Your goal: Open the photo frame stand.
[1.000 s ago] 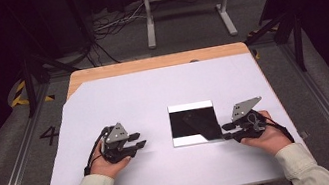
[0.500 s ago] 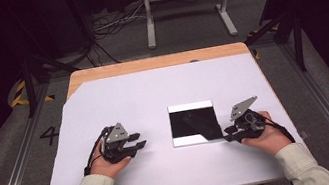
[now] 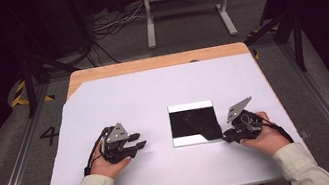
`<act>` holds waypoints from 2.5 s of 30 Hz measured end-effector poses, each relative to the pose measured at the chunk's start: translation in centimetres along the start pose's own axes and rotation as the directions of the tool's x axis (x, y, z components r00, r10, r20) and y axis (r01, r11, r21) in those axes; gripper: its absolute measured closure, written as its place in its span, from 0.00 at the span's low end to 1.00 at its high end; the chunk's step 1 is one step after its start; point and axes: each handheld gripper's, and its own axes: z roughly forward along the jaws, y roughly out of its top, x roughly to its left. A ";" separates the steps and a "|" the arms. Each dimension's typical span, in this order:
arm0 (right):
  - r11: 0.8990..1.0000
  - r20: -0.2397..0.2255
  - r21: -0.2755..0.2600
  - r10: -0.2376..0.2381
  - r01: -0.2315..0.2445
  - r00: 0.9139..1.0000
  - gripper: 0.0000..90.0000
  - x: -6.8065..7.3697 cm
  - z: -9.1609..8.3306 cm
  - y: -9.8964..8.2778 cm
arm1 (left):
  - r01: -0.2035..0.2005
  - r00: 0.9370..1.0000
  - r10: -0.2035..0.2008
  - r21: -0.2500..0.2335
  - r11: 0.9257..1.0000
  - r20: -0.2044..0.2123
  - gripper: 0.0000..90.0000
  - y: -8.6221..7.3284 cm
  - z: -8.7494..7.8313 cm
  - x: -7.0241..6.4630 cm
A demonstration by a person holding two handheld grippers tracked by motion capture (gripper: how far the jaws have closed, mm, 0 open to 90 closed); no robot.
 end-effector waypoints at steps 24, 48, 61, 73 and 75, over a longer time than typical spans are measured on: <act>0.999 0.013 0.035 -0.026 0.025 1.000 0.98 0.3 0.3 0.5 | 0.012 1.000 -0.012 -0.001 1.000 0.000 0.67 -0.1 0.0 0.0; 0.995 0.024 -0.089 -0.035 0.037 0.999 1.00 0.5 -1.7 0.6 | 0.014 1.000 -0.014 0.000 1.000 0.010 0.68 -0.1 0.1 0.0; 0.978 0.012 -0.207 -0.003 0.005 1.000 1.00 0.3 -2.5 0.6 | 0.009 1.000 -0.009 -0.001 1.000 0.016 0.68 0.0 0.1 0.0; 0.941 0.010 -0.340 0.014 -0.009 1.000 1.00 0.2 -2.7 0.3 | 0.010 1.000 -0.010 -0.008 1.000 0.018 0.67 0.0 0.2 -0.2; 0.933 0.009 -0.360 0.019 -0.015 1.000 1.00 0.2 -2.7 0.3 | 0.009 1.000 -0.009 -0.008 1.000 0.019 0.66 0.0 0.2 -0.2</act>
